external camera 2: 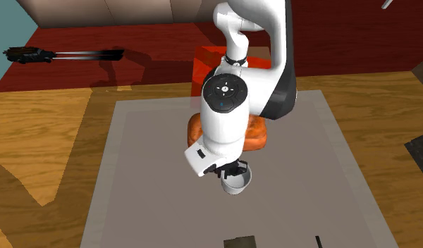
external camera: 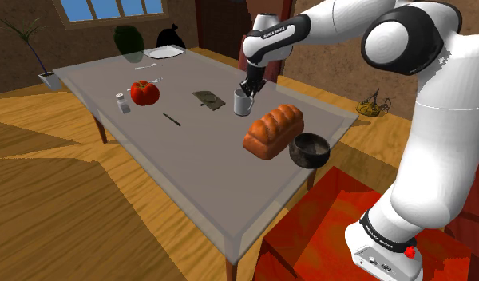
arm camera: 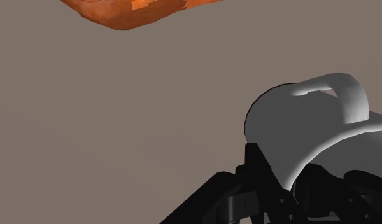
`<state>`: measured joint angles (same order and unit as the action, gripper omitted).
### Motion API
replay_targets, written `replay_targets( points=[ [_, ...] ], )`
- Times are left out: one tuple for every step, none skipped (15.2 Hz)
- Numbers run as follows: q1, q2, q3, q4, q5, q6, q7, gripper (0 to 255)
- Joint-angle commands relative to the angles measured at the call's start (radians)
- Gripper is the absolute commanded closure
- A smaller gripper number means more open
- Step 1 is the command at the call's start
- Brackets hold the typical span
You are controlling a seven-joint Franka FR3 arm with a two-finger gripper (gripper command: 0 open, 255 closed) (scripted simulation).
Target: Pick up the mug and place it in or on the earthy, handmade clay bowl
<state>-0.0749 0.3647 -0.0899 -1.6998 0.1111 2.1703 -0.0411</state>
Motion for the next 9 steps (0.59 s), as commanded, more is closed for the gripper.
replay_targets(
  points=[
    [0.001, -0.014, -0.001, 0.008, -0.003, -0.022, 0.003, 255],
    [0.001, -0.018, -0.001, 0.015, -0.004, -0.034, 0.004, 255],
    [0.001, -0.023, -0.002, 0.023, -0.005, -0.045, 0.005, 255],
    [0.001, -0.027, -0.002, 0.031, -0.006, -0.057, 0.007, 255],
    [0.001, -0.030, -0.002, 0.039, -0.007, -0.069, 0.008, 255],
    [0.001, -0.034, -0.003, 0.048, -0.007, -0.081, 0.009, 255],
    [0.001, -0.037, -0.003, 0.056, -0.008, -0.093, 0.010, 255],
    [0.001, -0.040, -0.003, 0.065, -0.009, -0.105, 0.011, 255],
    [0.001, -0.043, -0.003, 0.075, -0.010, -0.118, 0.012, 255]
  ],
)
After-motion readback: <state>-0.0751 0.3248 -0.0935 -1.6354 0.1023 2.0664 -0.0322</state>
